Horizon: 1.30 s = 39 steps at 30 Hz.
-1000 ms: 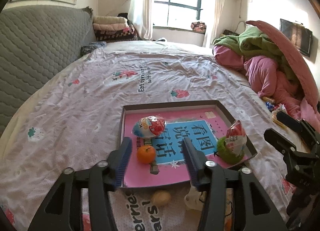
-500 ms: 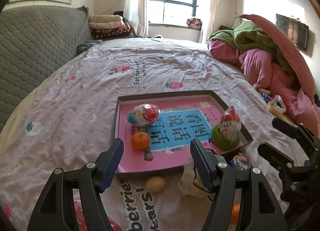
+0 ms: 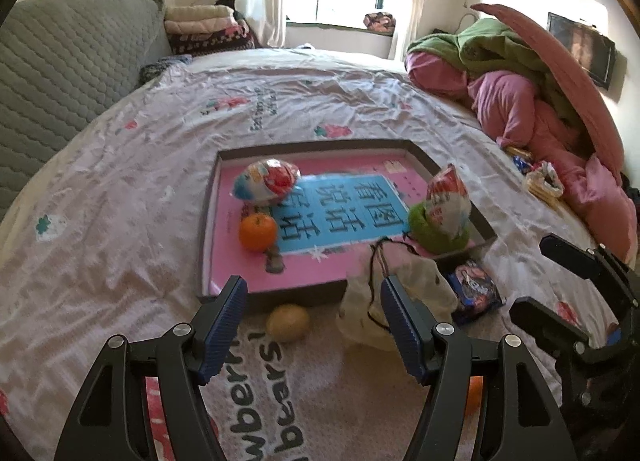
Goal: Organize objects
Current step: 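Withdraw both open grippers from the tray toward the remaining items, then move the right gripper to the last orange while the left nears the mesh bag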
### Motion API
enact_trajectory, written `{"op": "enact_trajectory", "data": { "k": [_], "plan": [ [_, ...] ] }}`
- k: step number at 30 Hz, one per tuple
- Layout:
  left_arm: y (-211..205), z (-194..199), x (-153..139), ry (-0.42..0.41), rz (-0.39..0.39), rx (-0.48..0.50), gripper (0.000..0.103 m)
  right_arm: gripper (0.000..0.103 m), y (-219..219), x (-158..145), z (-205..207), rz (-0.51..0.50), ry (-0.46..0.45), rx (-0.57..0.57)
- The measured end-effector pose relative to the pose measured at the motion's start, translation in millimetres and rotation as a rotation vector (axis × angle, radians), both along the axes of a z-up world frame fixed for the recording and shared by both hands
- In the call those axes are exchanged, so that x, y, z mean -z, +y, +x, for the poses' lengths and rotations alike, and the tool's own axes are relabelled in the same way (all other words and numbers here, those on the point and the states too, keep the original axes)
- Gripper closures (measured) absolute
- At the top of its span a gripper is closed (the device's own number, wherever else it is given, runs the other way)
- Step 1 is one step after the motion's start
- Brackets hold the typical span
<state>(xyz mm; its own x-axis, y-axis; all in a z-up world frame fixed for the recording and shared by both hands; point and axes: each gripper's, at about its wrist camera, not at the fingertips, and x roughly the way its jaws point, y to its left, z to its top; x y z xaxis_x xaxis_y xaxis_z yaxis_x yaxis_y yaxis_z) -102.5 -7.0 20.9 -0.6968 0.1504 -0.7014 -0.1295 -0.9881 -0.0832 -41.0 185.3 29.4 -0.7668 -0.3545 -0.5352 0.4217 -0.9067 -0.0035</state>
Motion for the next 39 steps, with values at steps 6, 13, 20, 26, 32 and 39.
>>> {"op": "enact_trajectory", "data": {
  "k": [6,13,20,26,32,39],
  "plan": [
    [3.3,2.0,9.2,-0.03,0.006,0.006,0.032,0.03,-4.9,10.8,9.3,0.018,-0.044,-0.022],
    [3.2,1.1,17.2,-0.063,0.027,0.006,0.032,0.03,-8.6,25.1,17.0,0.037,-0.101,-0.033],
    [3.6,4.8,20.8,-0.073,0.028,0.0,0.032,0.03,-11.8,31.6,24.6,0.04,-0.121,-0.045],
    [8.7,8.3,24.3,-0.081,0.028,0.004,0.032,0.03,-13.9,35.9,28.1,0.045,-0.134,-0.053],
    [17.0,9.8,28.6,-0.086,0.024,0.02,0.032,0.03,-17.8,41.1,27.8,0.057,-0.144,-0.064],
    [24.0,5.0,34.2,-0.092,0.016,0.029,0.032,0.03,-18.8,48.7,24.7,0.064,-0.158,-0.064]
  ]
}}
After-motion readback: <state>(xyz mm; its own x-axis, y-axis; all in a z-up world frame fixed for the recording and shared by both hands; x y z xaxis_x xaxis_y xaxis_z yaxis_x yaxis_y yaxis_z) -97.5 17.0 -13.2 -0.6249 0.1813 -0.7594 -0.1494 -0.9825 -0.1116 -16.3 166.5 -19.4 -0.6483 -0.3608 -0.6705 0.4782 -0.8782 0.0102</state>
